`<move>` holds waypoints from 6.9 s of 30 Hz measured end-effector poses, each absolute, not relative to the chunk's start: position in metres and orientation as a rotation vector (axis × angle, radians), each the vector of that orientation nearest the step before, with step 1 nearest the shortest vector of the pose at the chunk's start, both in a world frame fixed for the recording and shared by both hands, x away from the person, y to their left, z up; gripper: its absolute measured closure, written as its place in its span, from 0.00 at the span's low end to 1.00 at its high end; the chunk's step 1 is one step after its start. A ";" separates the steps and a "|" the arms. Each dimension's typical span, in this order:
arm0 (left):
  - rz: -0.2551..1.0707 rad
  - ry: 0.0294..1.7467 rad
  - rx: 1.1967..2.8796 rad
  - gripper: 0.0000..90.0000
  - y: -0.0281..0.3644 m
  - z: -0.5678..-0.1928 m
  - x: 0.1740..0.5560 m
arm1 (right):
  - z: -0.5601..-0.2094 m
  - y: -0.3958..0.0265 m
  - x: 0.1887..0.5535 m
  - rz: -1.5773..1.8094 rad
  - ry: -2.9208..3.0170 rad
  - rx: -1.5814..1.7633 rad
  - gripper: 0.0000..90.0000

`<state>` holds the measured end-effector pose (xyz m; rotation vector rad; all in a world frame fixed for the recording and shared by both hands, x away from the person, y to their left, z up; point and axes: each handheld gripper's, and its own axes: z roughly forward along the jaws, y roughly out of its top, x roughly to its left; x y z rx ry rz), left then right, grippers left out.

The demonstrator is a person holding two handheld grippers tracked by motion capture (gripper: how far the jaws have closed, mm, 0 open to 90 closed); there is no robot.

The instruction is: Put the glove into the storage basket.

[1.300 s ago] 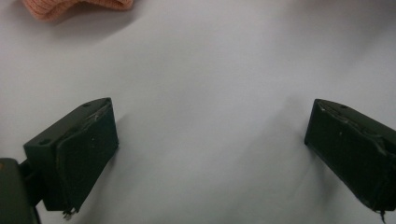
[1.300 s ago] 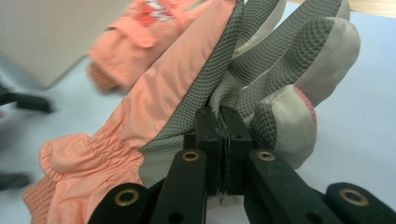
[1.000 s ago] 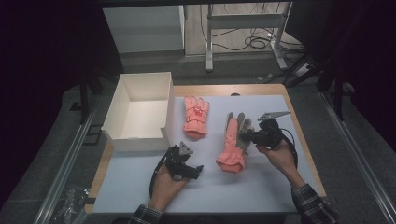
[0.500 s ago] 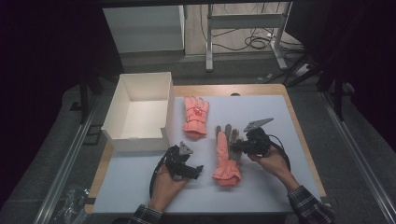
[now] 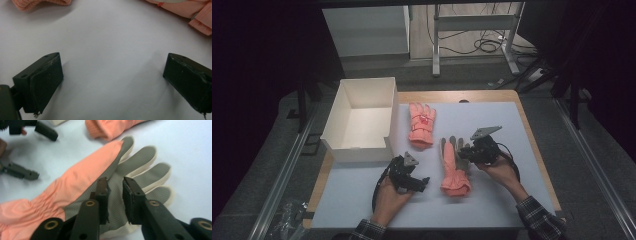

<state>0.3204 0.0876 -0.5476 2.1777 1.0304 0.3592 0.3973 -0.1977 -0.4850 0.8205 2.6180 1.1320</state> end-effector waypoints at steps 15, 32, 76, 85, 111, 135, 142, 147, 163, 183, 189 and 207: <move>0.359 1.029 2.180 0.03 0.088 -0.548 0.320 | -0.459 -0.160 0.441 1.162 2.541 0.894 0.59; 0.359 1.029 2.181 0.03 0.088 -0.548 0.320 | -0.461 -0.098 0.488 1.114 2.551 0.926 0.61; 0.357 1.032 2.178 0.03 0.088 -0.548 0.320 | -0.493 -0.052 0.529 0.943 2.582 1.077 0.96; 0.357 1.032 2.179 0.03 0.088 -0.548 0.320 | -0.475 -0.070 0.520 1.073 2.564 1.088 0.96; 0.362 1.025 2.183 0.03 0.088 -0.548 0.321 | -0.425 -0.114 0.465 1.241 2.614 1.028 0.95; 0.361 1.028 2.180 0.03 0.088 -0.548 0.321 | -0.417 -0.189 0.378 1.225 2.659 1.016 0.95; 0.361 1.029 2.180 0.03 0.088 -0.547 0.321 | -0.434 -0.196 0.366 1.179 2.661 1.023 0.95; 0.363 1.028 2.180 0.03 0.088 -0.548 0.321 | -0.455 -0.193 0.366 1.140 2.656 1.045 0.94; 0.364 1.027 2.181 0.03 0.088 -0.548 0.321 | -0.467 -0.193 0.359 1.099 2.605 1.006 0.72; 0.364 1.024 2.185 0.03 0.088 -0.547 0.321 | -0.483 -0.248 0.338 1.123 2.537 0.966 0.87; 0.364 1.023 2.185 0.03 0.088 -0.547 0.321 | -0.501 -0.245 0.323 1.163 2.590 0.934 0.98; 0.364 1.022 2.185 0.03 0.088 -0.547 0.321 | -0.522 -0.218 0.309 1.221 2.653 0.883 0.96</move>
